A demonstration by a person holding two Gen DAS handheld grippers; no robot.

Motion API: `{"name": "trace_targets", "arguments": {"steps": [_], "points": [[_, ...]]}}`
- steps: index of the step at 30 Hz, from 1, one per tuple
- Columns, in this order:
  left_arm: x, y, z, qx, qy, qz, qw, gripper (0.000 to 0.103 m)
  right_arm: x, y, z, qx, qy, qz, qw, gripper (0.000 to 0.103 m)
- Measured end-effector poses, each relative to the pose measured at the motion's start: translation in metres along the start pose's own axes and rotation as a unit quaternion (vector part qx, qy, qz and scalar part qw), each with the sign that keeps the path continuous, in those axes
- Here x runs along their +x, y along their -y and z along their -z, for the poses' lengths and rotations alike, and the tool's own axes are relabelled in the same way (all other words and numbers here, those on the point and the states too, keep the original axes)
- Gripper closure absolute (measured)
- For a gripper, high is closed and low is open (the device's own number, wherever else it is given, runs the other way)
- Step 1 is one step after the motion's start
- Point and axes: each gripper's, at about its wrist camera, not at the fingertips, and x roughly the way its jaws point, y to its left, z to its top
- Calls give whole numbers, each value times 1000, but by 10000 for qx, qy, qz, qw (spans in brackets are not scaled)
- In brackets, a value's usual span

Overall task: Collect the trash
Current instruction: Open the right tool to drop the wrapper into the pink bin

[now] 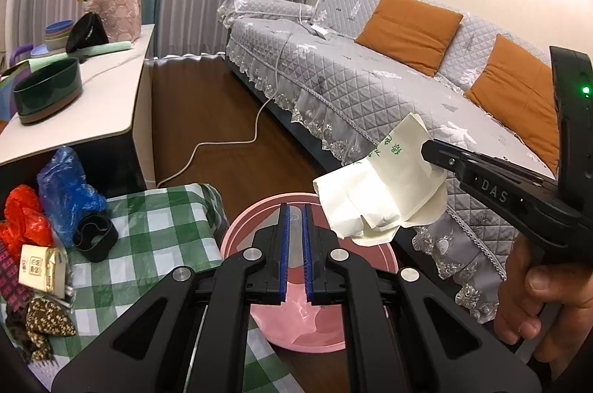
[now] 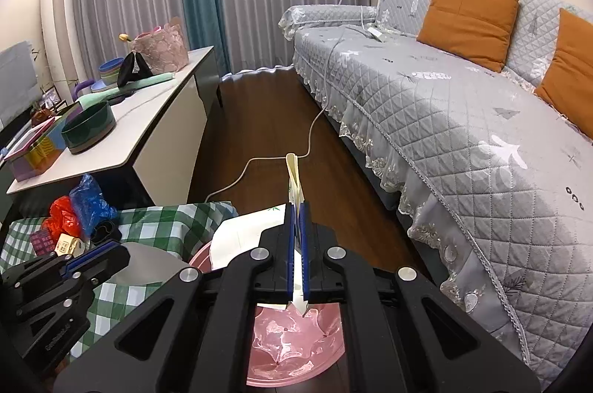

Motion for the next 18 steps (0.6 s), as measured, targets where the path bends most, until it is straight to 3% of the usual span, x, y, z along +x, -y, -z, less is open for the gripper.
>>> {"name": "trace_targets", "arguments": {"steps": [9,12,14,18], "points": [[9,5,-4,46,-85,71,9999,95,4,5,0,85,-28,-9,10000,97],[9,3,-4,26,-134,57,9999,89,7,5,0,73,-84,14,9999,85],[6,1,-4,-6,-124,42,9999,80,6,4,1,66,-56,58,9999,58],[-5,-5,-2,-79,-83,-25,9999,76,5,1,1,26,-27,77,10000,54]]}}
